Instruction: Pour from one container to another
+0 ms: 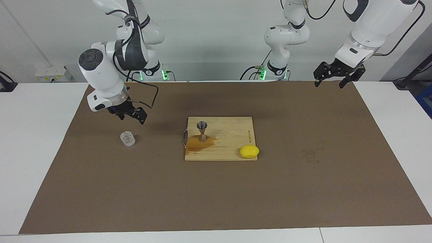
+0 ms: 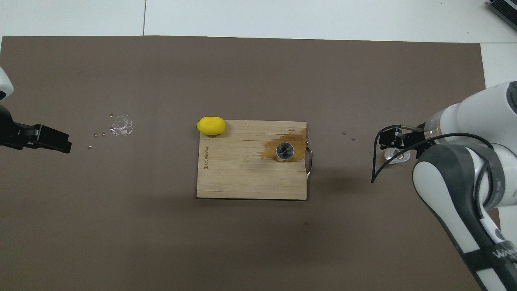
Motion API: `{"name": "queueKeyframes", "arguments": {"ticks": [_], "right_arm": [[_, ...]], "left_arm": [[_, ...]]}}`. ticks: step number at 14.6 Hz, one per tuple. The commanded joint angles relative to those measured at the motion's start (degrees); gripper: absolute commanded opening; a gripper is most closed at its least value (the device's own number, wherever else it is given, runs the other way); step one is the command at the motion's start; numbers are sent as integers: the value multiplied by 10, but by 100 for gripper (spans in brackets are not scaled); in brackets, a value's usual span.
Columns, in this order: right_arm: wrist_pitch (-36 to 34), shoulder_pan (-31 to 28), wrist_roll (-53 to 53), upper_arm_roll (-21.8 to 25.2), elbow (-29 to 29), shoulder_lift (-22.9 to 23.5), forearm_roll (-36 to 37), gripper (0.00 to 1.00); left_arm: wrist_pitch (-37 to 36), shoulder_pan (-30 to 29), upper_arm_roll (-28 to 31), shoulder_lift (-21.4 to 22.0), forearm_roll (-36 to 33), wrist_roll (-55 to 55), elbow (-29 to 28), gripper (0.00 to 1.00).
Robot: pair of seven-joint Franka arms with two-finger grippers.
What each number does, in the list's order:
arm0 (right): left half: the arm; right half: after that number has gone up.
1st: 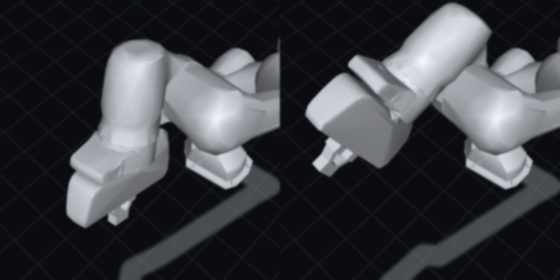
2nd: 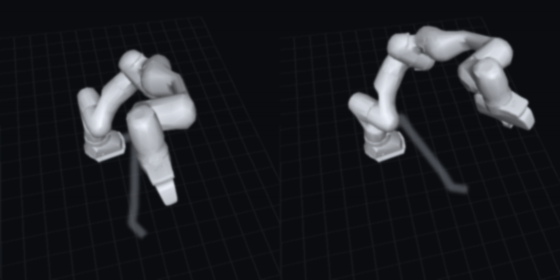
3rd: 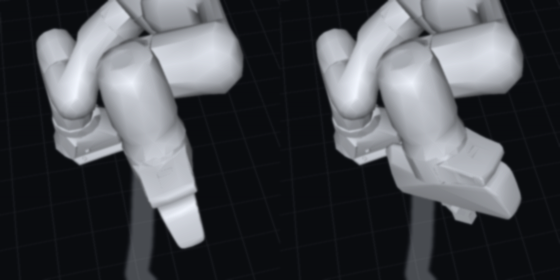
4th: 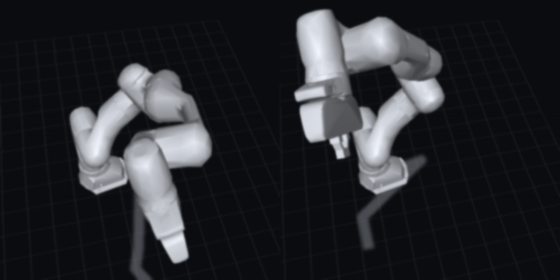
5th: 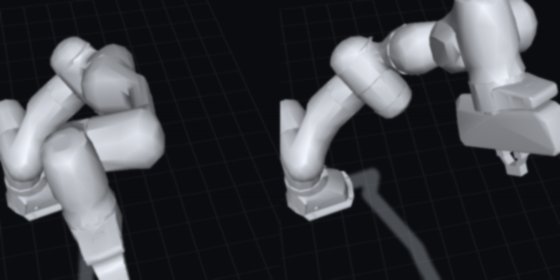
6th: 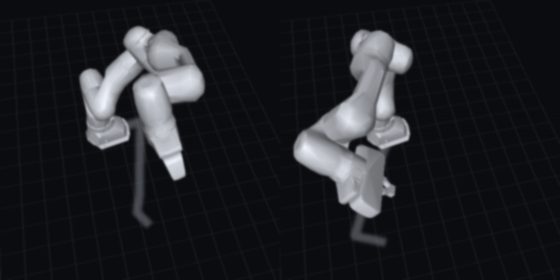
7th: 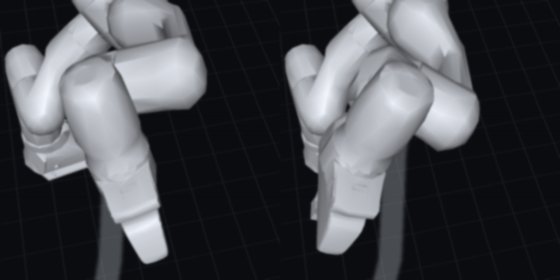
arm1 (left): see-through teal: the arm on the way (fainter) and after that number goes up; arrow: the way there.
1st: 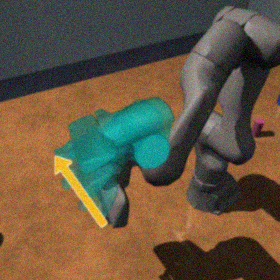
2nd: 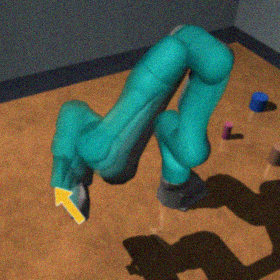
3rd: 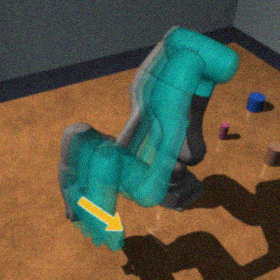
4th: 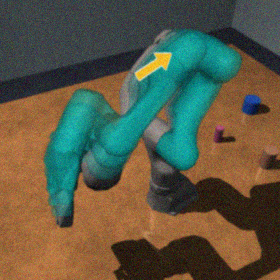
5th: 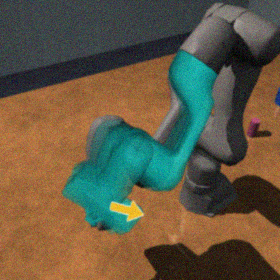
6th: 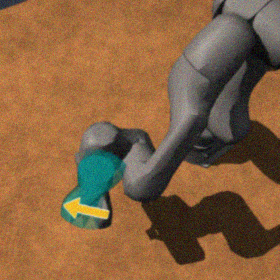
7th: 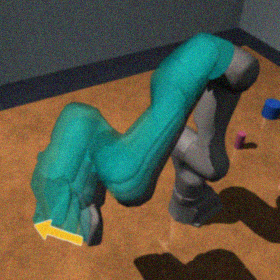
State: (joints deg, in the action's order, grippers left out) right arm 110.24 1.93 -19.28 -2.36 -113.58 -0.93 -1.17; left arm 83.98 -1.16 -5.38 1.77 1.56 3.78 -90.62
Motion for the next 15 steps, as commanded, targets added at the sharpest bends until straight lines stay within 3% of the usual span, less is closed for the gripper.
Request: {"name": "queueKeyframes", "arguments": {"ticks": [1,7,15], "right_arm": [[-80,-3,24,0,72,-20,10,100],[-208,-6,47,-1,262,39,17,100],[-215,-12,83,0,267,43,19,100]], "left_arm": [[-3,-3,-4,7,-9,1,-4,100],[-3,-3,-4,6,-9,1,-4,100],[-3,-3,-4,6,-9,1,-4,100]]}}
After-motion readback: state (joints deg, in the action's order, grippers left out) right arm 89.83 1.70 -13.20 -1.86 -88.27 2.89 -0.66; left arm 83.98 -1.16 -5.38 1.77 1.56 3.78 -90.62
